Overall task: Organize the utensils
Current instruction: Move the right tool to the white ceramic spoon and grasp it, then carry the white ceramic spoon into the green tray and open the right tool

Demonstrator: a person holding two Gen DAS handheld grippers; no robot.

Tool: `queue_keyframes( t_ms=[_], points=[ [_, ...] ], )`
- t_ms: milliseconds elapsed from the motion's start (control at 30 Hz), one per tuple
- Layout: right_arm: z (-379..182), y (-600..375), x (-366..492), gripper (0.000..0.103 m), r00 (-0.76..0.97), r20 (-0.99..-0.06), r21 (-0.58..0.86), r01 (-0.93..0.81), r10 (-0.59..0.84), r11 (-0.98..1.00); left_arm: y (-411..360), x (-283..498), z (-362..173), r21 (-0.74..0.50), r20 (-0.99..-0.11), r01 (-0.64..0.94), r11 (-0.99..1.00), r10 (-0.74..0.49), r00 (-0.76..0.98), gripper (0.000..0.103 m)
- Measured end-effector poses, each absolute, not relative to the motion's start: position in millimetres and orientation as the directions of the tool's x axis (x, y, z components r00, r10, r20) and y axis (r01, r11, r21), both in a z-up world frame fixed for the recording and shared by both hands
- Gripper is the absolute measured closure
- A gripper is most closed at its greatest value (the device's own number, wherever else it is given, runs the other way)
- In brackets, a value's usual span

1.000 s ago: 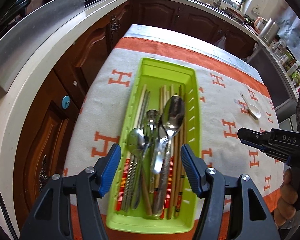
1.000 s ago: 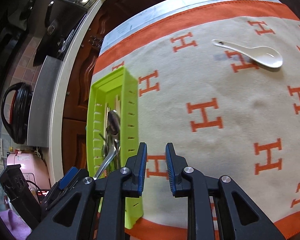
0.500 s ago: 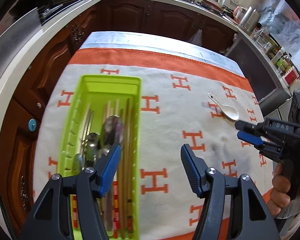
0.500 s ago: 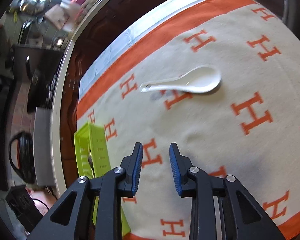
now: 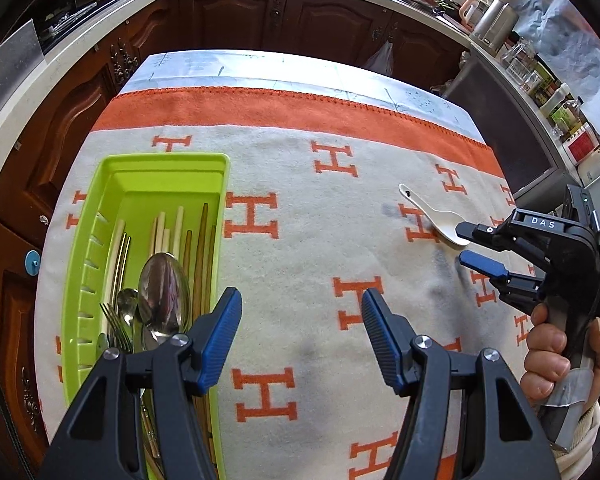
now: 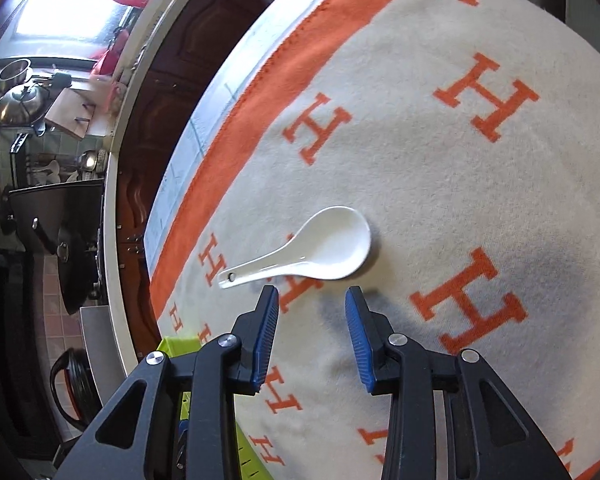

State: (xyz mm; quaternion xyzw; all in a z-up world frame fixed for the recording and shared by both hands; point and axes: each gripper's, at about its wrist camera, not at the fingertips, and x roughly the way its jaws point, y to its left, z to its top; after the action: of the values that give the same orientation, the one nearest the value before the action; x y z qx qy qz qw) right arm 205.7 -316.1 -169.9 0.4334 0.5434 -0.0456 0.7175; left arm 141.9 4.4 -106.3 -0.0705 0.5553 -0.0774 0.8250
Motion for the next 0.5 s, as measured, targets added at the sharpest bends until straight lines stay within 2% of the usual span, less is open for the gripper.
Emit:
queue_keyframes(
  t_ms=[400,467,500],
  points=[
    [-186,-315,231,0.068,0.442,-0.828,0.552,0.532,0.346,0.642,3,151,-117,-0.222,-0.912,0.044,0.974,-0.223,0.344,0.042],
    [-186,-312,234,0.071,0.447,-0.835,0.536,0.526,0.321,0.661,4,151,-118,-0.227,-0.912,0.040,0.973,-0.226,0.341,0.042],
    [-185,-309,236,0.078,0.446,-0.840,0.526,0.525,0.309,0.669,5,151,-119,-0.228,-0.912,0.038,0.973,-0.227,0.341,0.042]
  ],
)
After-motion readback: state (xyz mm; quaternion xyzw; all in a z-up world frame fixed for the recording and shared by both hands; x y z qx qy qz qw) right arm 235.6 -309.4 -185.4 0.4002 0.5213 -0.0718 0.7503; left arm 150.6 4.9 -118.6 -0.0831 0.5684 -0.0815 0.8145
